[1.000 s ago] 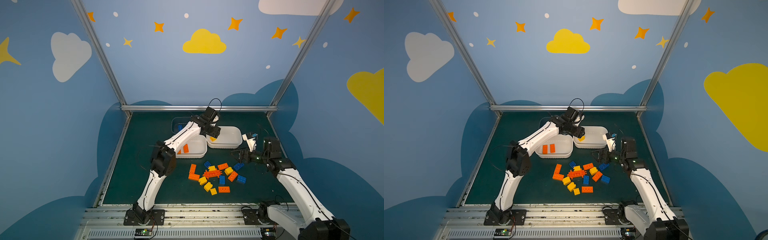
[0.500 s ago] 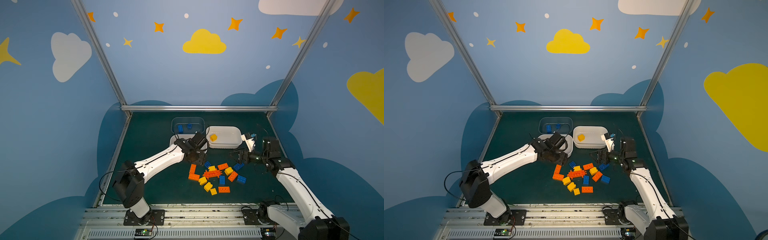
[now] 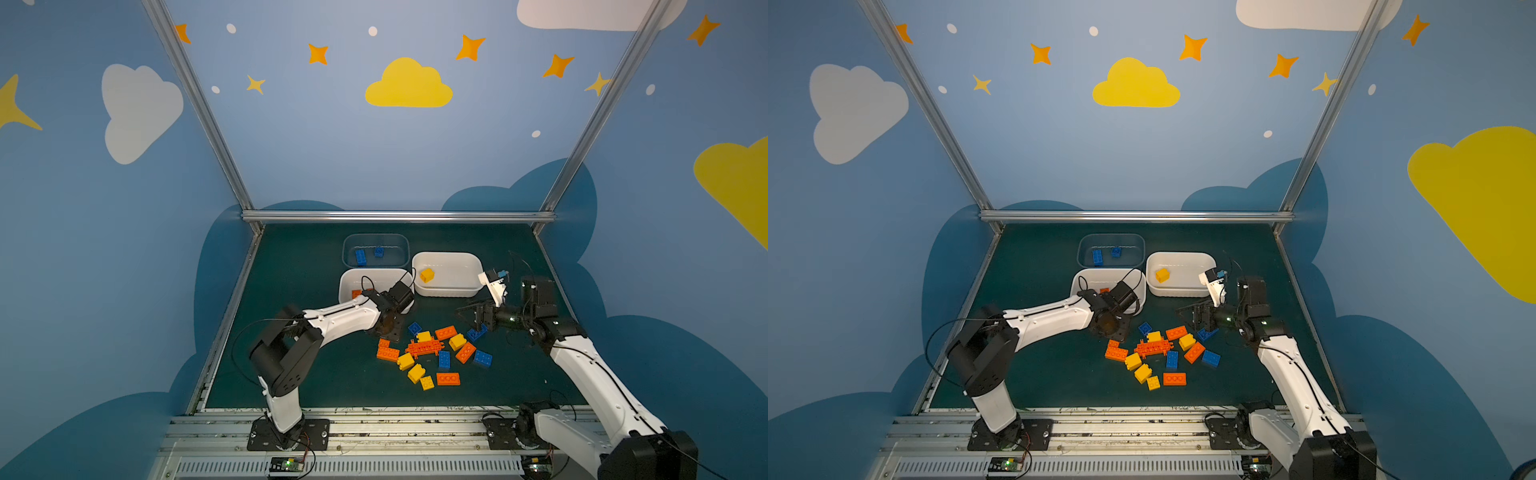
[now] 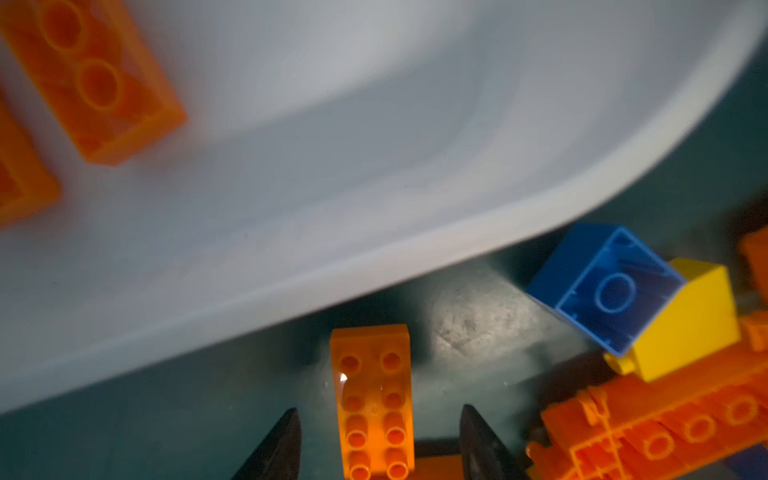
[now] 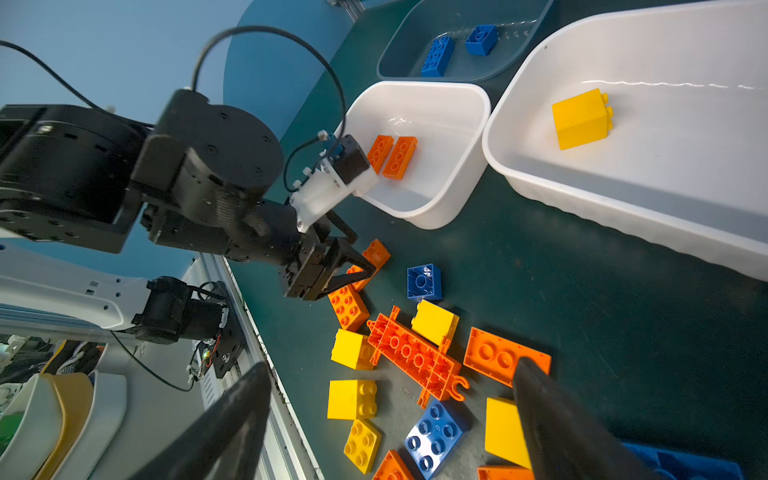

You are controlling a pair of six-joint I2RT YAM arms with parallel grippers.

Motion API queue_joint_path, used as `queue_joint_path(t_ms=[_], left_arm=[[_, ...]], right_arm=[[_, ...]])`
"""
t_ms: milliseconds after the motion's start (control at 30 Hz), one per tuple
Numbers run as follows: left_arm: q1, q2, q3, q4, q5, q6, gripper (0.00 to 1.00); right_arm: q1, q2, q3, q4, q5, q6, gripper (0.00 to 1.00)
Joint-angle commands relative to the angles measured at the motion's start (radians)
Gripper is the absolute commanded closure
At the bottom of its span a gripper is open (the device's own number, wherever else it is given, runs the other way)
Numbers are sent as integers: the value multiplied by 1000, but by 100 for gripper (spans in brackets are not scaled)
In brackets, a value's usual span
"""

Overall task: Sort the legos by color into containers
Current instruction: 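Lower the left gripper to an orange brick by the pile and grasp it, then place the orange brick into the nearer white bin and open the left gripper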

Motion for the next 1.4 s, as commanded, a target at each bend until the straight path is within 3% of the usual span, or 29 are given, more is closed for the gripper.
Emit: queue_joint_path(t_ms=[0,200,500,700,867,1100,1367], left_arm=[[2,16,-1,-6,-28,6,40],[1,42,-36,26,-13,3,45],[0,-1,-41,-21,-11,25,65],[6,-105,126,-143,-31,81,64],[57,-97,280,-189,-49,149,63],[188,29,393,-75,-15,160,62],[228,170,466,-32,19,132,64]], right_arm=[[4,-21,-6,-11,14,-10,10],[4,-39,-9,-28,23,-17,10],[2,-48,-3,-19,24,-4,10],[2,-42,2,6,17,14,10],[2,-28,12,20,7,22,10],[2,-13,20,38,7,30,10],[1,10,45,15,7,0,10]])
